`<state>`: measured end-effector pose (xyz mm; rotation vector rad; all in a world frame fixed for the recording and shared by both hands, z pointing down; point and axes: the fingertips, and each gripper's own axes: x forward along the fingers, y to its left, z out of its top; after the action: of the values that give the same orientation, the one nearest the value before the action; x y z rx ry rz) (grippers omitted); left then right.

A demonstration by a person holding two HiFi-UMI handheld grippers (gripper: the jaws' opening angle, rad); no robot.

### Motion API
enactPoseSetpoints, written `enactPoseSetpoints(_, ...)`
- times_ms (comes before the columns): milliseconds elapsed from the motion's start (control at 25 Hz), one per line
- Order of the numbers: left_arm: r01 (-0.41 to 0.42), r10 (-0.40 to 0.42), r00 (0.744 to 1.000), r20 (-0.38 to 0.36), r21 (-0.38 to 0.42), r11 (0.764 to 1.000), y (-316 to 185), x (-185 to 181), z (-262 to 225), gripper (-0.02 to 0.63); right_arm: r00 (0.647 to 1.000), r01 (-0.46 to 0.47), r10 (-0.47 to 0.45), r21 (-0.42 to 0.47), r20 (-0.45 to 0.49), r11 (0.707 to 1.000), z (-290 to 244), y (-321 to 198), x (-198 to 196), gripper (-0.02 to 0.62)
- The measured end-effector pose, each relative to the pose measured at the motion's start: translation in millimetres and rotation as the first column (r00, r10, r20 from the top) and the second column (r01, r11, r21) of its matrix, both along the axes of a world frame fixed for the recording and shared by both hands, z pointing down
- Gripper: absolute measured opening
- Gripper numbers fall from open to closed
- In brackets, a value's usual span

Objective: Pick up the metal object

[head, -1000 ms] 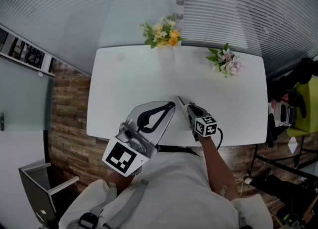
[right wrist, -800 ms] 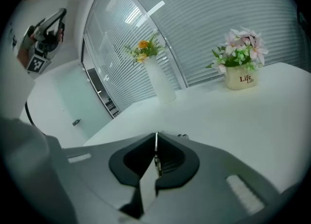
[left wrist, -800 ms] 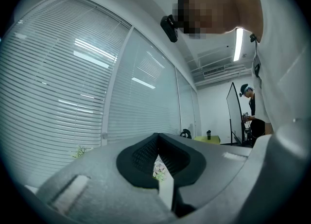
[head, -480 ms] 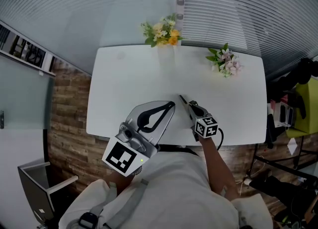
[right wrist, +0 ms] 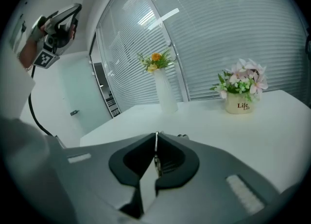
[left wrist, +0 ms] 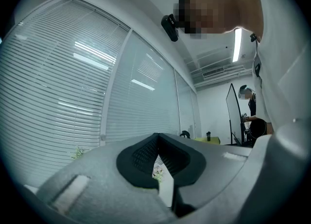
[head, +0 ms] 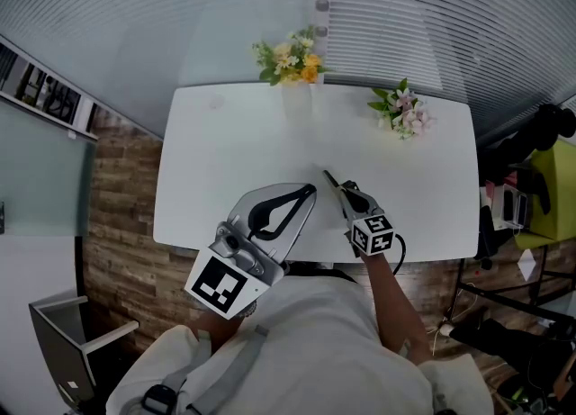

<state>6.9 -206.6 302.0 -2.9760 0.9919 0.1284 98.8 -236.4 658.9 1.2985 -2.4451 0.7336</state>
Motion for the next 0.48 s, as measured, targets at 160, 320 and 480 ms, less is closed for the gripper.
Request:
enactPoseSetpoints(160, -0.006, 0.006, 1.0, 0.003, 0.007, 1.0, 4, 1, -2, 0.005, 1.0, 0.001, 0.0, 0.032, -0.031, 0.999, -16, 1, 4, 0.009)
enactPoseSetpoints(320, -0.007, 0.007, 1.0, 0.003, 0.008, 1.0, 4, 0, -1, 0.005, 0.998, 0.005, -0.001, 0.059, -0.066, 0.998, -31, 0, 7, 0.009)
enactPoseSetpoints(480, -0.006, 0.006, 1.0, 0.002, 0.014, 1.0, 6, -1, -3, 0.005, 0.997, 0.009, -0.002, 0.091, -0.082, 0.996, -49, 1, 8, 0.009)
